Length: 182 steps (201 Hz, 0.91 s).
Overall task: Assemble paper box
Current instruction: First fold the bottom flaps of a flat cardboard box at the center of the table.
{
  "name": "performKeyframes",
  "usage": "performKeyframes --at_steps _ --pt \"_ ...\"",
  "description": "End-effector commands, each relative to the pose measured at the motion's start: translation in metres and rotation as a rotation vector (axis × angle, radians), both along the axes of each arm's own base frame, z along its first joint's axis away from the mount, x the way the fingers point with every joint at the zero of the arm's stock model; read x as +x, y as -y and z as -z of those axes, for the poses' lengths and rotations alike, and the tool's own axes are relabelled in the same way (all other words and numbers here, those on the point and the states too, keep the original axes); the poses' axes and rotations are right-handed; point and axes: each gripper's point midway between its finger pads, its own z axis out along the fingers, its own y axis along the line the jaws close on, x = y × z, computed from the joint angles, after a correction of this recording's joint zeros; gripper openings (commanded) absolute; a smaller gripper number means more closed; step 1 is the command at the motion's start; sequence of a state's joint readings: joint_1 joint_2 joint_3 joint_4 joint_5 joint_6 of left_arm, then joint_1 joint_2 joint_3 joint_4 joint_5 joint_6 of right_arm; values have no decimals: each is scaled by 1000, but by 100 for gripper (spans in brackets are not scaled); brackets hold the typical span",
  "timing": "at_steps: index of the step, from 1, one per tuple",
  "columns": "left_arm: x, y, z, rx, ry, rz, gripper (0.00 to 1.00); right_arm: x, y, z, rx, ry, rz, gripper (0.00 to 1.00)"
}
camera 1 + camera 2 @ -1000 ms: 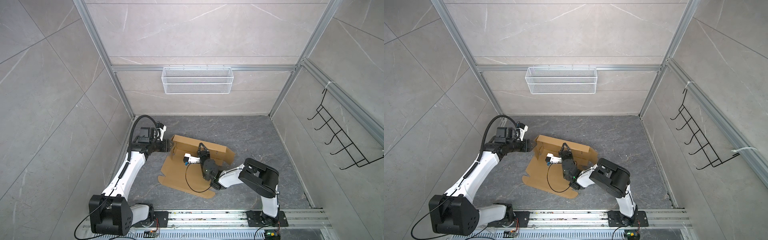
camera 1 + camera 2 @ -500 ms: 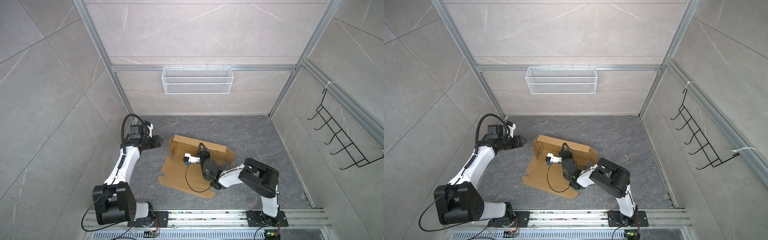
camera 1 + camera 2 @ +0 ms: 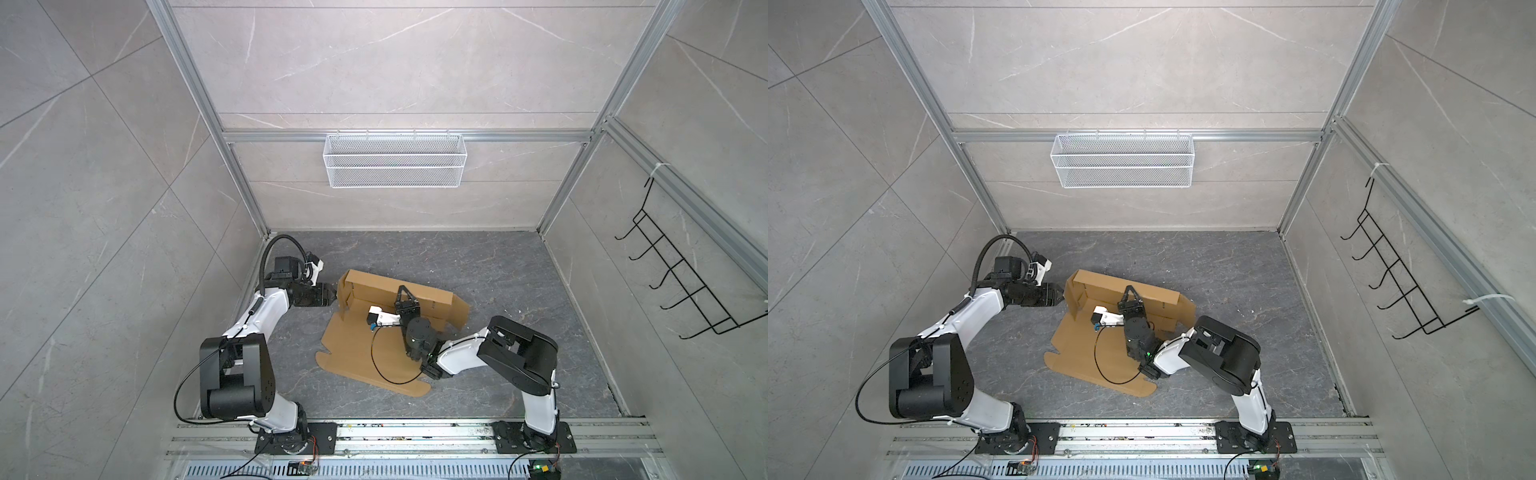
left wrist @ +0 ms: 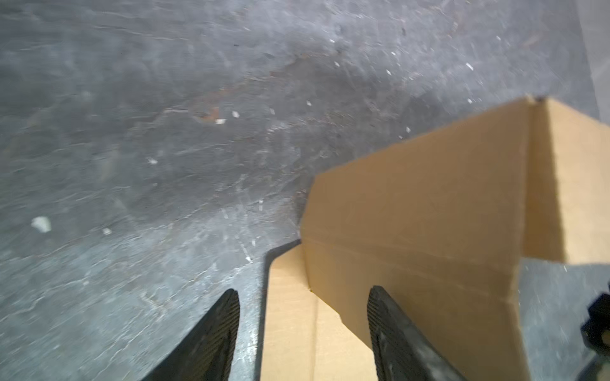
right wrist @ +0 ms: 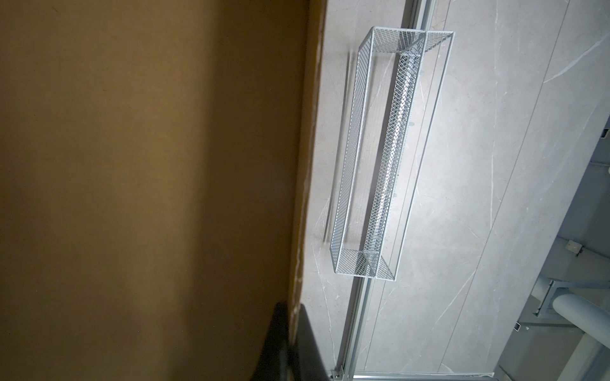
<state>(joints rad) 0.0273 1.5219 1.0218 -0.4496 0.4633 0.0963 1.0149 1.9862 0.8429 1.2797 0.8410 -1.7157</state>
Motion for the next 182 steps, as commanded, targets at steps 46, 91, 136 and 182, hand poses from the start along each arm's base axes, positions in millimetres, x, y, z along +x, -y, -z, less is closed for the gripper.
performKeyframes --at_steps 46,91,136,182 --pt "-4 34 -12 -19 85 199 65 -3 -4 28 -74 -71 -29 0" --pt "14 39 -19 -13 168 183 66 -2 -5 29 -77 -75 -30 0" --pt "26 46 -15 -18 281 178 66 -2 -6 30 -79 -84 -33 0" --pt "40 46 -21 -18 370 154 64 -3 -4 32 -75 -98 -33 0"
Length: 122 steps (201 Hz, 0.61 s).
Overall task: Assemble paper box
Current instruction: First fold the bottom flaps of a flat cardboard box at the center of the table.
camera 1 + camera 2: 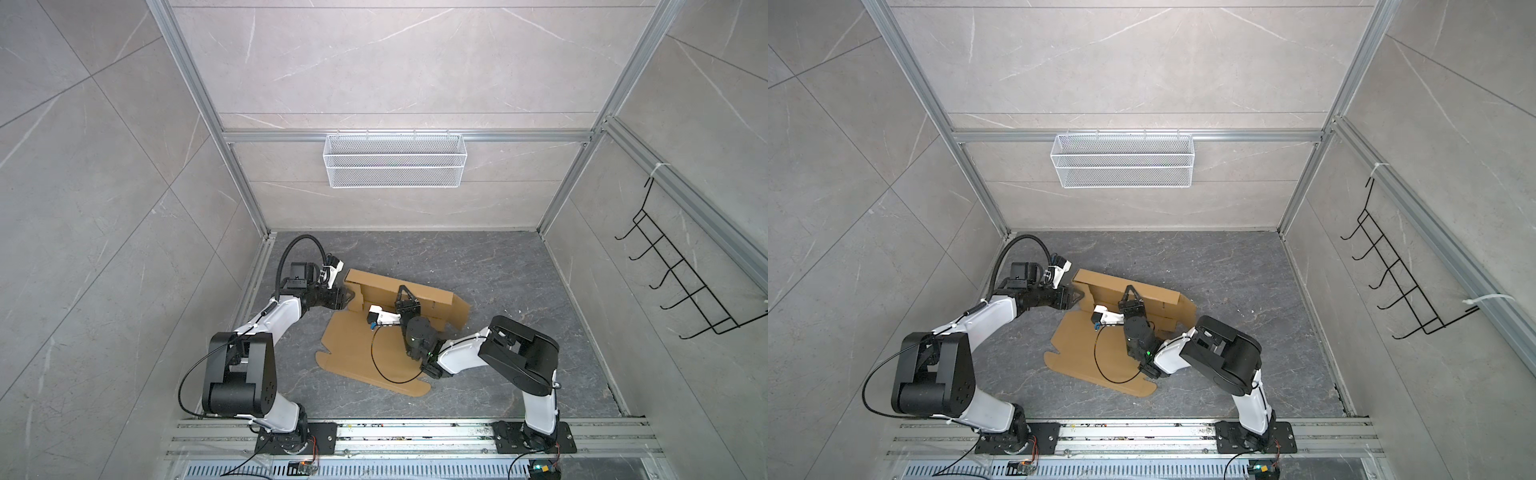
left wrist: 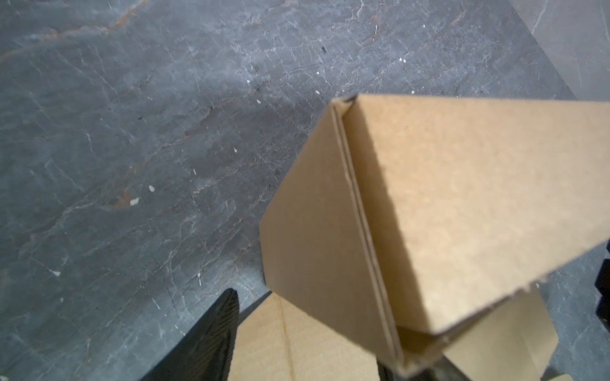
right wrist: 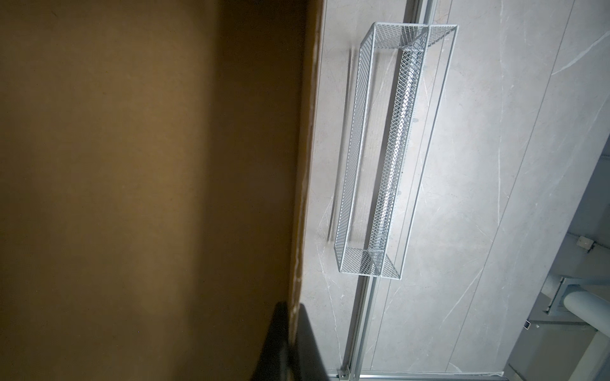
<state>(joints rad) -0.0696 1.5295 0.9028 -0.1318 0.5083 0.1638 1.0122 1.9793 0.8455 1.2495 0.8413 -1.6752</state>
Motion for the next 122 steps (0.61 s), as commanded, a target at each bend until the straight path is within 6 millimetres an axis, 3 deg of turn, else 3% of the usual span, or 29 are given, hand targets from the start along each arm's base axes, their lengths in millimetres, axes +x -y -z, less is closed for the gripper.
performKeyframes --at_steps 1,65,122 --pt "25 3 -23 -25 144 -14 64 -3 -5 30 -96 -79 -36 0" --pt "30 11 -15 28 195 -6 57 -4 -5 30 -93 -87 -39 0" --pt "30 16 -12 118 242 -41 40 -3 -8 30 -90 -88 -44 0"
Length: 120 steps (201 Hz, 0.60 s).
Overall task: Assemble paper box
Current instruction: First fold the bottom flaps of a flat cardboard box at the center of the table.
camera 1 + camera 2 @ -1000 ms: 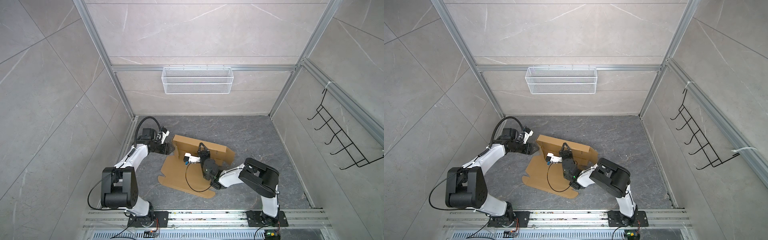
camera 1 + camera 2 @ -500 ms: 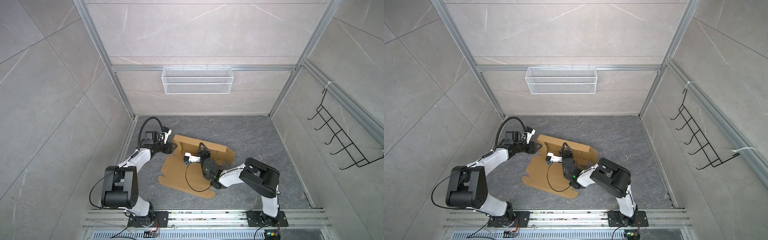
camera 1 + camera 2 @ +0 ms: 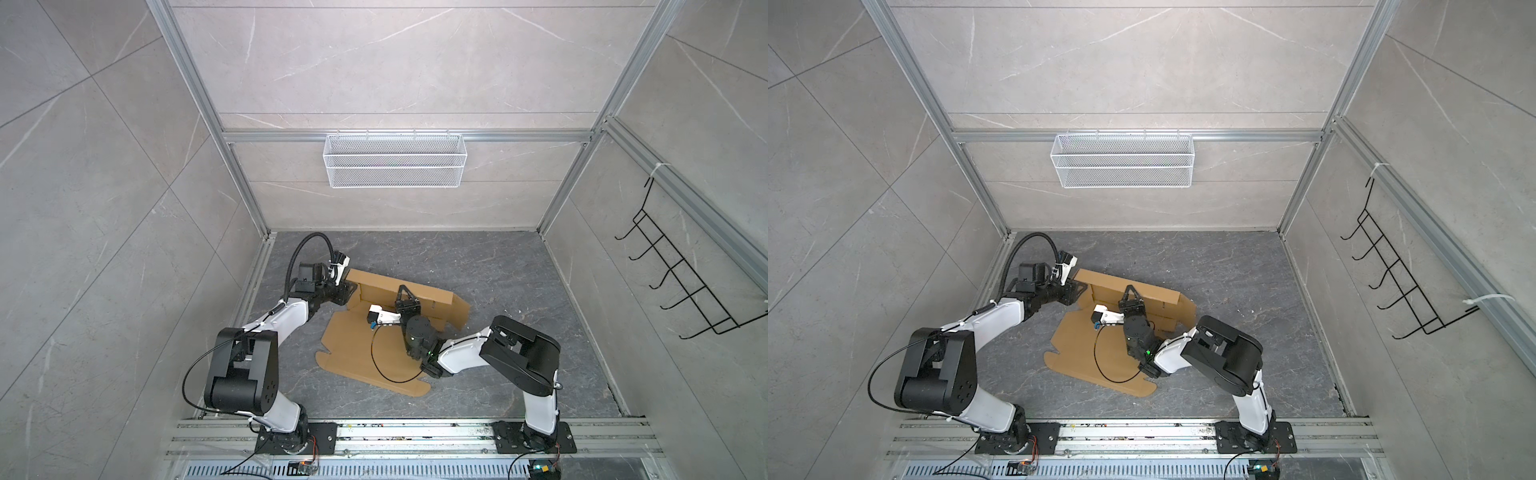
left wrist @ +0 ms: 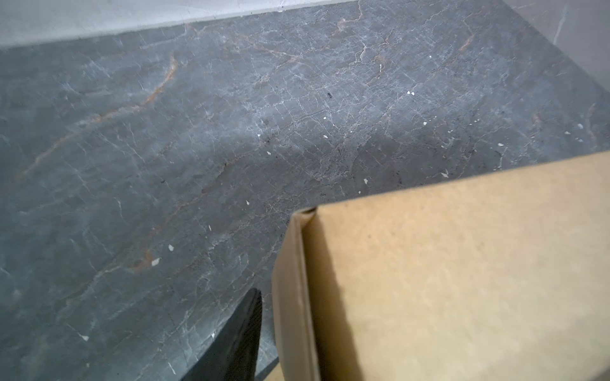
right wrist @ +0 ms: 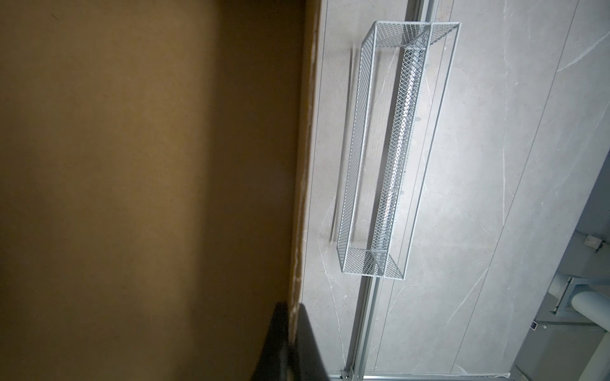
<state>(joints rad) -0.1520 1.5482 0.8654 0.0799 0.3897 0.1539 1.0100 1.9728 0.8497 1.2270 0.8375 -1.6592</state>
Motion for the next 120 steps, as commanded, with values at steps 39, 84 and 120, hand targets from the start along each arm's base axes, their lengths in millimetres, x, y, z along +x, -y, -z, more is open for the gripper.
performKeyframes --at_steps 39,84,120 --pt "6 4 -3 119 109 -55 28 -2 -9 24 -72 -82 -41 0" --pt "8 5 -3 178 145 -98 19 -3 -9 20 -50 -91 -40 0" --pt "4 7 -5 177 165 -92 14 -4 -6 18 -13 -113 -36 3"
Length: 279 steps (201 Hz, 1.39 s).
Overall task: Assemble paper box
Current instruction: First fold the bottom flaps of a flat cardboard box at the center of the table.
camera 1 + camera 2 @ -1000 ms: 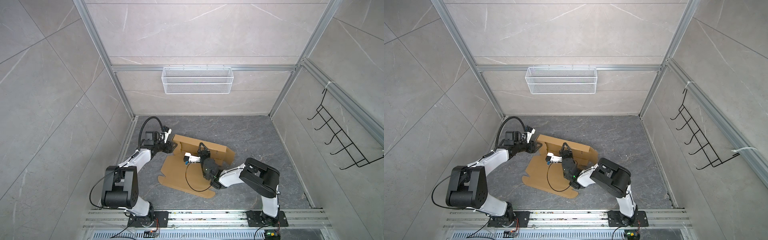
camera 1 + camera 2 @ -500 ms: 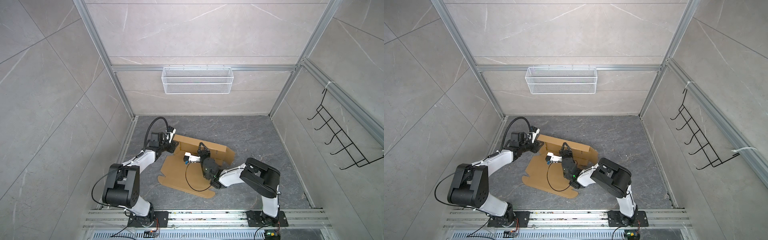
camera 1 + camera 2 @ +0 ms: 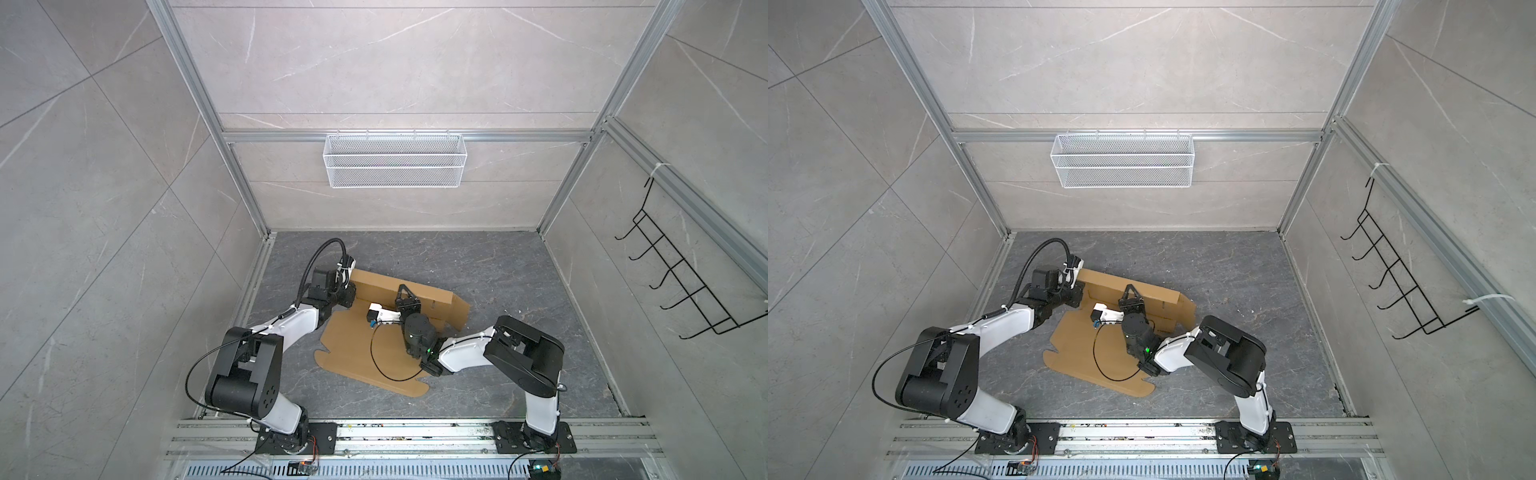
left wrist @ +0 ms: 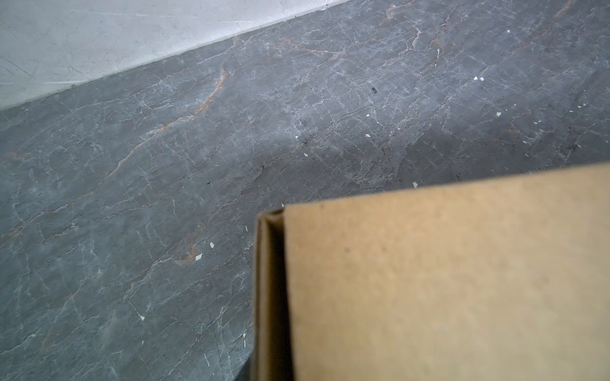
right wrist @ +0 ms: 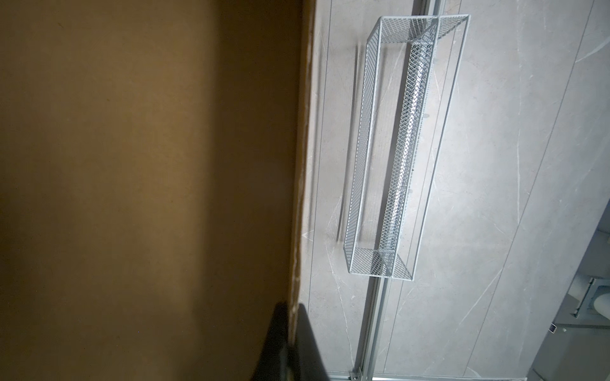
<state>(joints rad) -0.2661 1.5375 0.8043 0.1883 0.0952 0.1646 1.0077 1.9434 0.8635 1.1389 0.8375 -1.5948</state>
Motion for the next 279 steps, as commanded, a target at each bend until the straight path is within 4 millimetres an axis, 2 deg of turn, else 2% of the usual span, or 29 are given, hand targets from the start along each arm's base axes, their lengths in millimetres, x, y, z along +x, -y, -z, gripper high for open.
performKeyframes --at_steps 1,26,40,65,86,107,138,171,193,214,237,254,265,279 --pt "-1 6 -14 6 64 25 14 -5 -6 19 -35 -78 -40 3" --pt "-7 10 -15 3 72 66 12 -7 -2 11 39 -110 -34 12" --pt "-11 11 -15 11 77 87 11 -11 1 13 75 -179 -39 19" --pt "-15 11 -15 30 95 109 10 -27 3 23 137 -377 -76 39" --pt "-14 11 -14 39 100 115 10 -42 3 16 248 -501 -115 48" --pt "-11 13 -14 37 105 119 9 -63 3 12 334 -677 -152 52" --pt "-8 14 -14 32 109 117 9 -87 3 -1 427 -839 -188 58" --pt "-8 14 -16 35 118 110 8 -104 5 -38 667 -1067 -223 60" --pt "-8 14 -19 31 144 98 9 -98 11 -63 853 -1203 -141 60" --pt "-4 15 -24 33 180 84 10 -88 21 -65 936 -1337 39 59" --pt "0 18 -31 22 210 81 10 -80 28 -74 1031 -1489 132 58" --pt "0 22 -28 14 202 88 10 -74 29 -80 1070 -1550 158 58" --pt "-1 23 -26 4 197 95 11 -74 26 -78 1059 -1594 182 59" --pt "-1 25 -23 11 191 97 11 -69 26 -65 1032 -1628 257 59"
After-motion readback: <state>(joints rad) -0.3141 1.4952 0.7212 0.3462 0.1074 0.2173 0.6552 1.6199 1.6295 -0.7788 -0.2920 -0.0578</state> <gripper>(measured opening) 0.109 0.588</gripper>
